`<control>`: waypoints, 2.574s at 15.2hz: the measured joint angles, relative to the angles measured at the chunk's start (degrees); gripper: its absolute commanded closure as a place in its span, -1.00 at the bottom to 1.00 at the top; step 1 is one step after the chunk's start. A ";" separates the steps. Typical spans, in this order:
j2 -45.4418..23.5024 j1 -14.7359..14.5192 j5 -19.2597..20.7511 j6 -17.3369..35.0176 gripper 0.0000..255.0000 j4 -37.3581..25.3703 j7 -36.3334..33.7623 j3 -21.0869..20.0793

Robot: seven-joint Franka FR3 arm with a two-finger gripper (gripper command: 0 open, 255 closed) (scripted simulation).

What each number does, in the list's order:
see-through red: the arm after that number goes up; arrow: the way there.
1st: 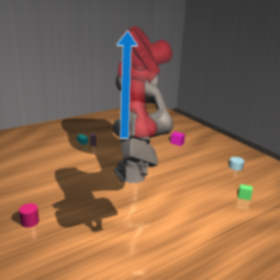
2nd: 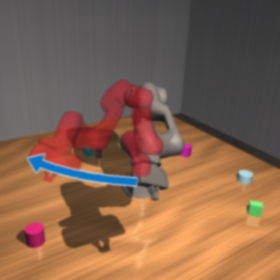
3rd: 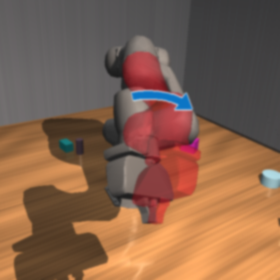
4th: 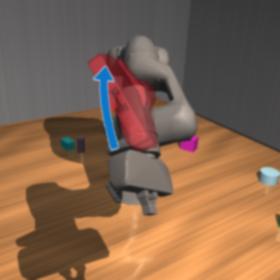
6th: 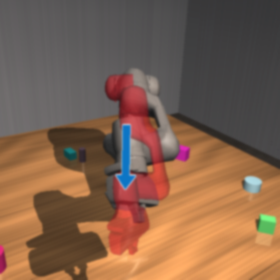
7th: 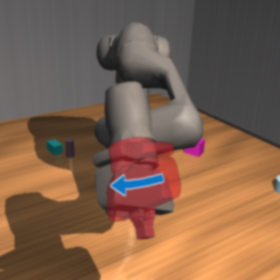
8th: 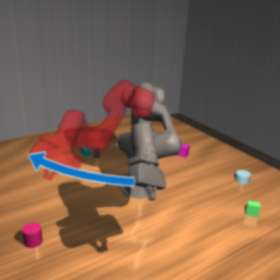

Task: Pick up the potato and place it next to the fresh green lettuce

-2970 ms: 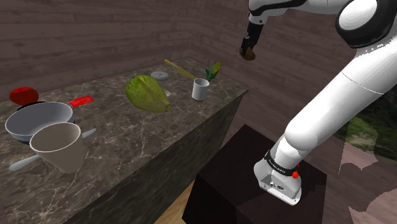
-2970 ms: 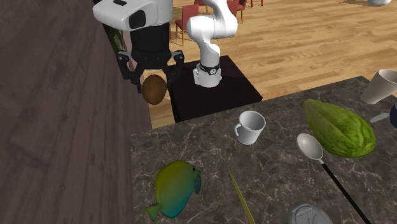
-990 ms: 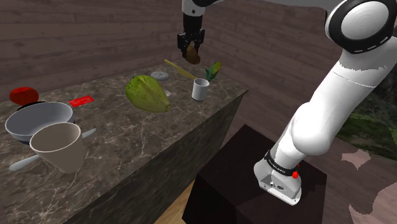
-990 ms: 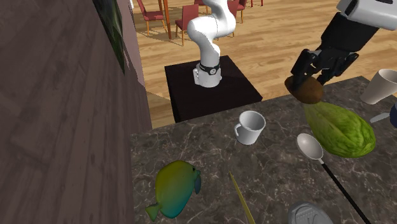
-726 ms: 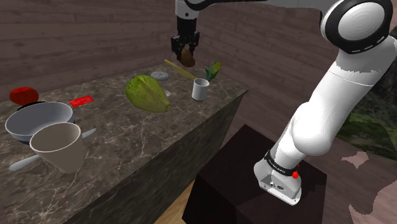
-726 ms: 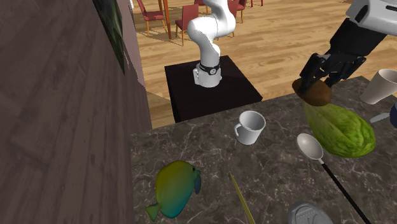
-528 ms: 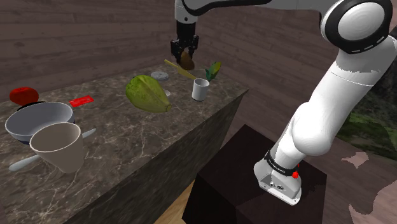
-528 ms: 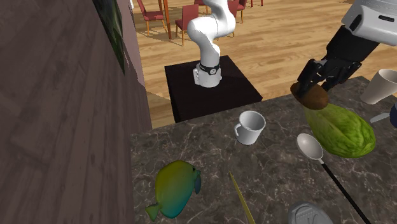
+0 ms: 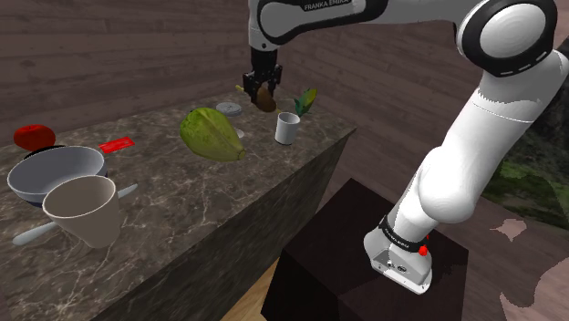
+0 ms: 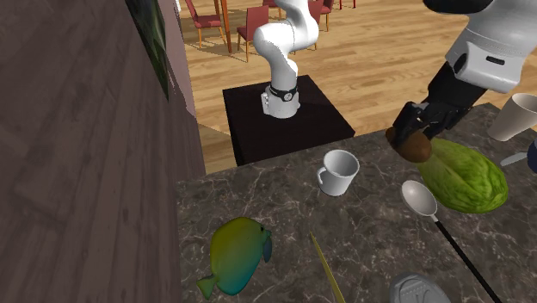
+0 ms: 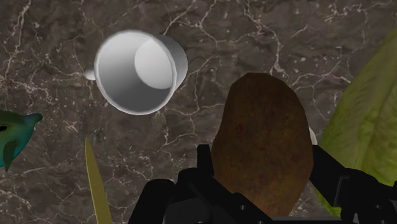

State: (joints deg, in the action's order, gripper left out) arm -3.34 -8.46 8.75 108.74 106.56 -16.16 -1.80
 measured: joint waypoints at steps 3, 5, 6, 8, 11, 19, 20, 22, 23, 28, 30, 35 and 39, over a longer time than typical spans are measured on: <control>-0.41 0.07 0.14 2.27 1.00 1.87 -0.25 0.07; -0.67 0.05 0.23 3.62 1.00 2.97 -0.50 0.06; -0.79 0.08 0.29 4.39 1.00 3.62 -0.58 0.08; -1.07 0.10 0.40 5.84 1.00 4.82 -0.80 0.11; -1.93 0.14 0.59 7.99 1.00 6.12 -1.10 0.15; -4.32 0.12 1.21 13.65 1.00 9.46 -2.20 0.22; -4.69 0.15 1.30 14.32 1.00 9.75 -2.27 0.25; -5.55 0.18 1.49 15.75 1.00 10.34 -2.50 0.31; -5.80 0.16 1.57 16.39 1.00 10.76 -2.67 0.31; -7.17 0.17 1.94 18.92 1.00 11.94 -3.16 0.39; -7.25 0.18 1.96 19.07 1.00 12.00 -3.18 0.41; -7.28 0.18 1.97 19.13 -1.00 12.02 -3.18 0.41; -7.28 0.18 1.97 19.13 -1.00 12.02 -3.18 0.41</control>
State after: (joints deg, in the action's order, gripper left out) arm -10.61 -8.28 10.73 127.87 118.58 -19.34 -1.39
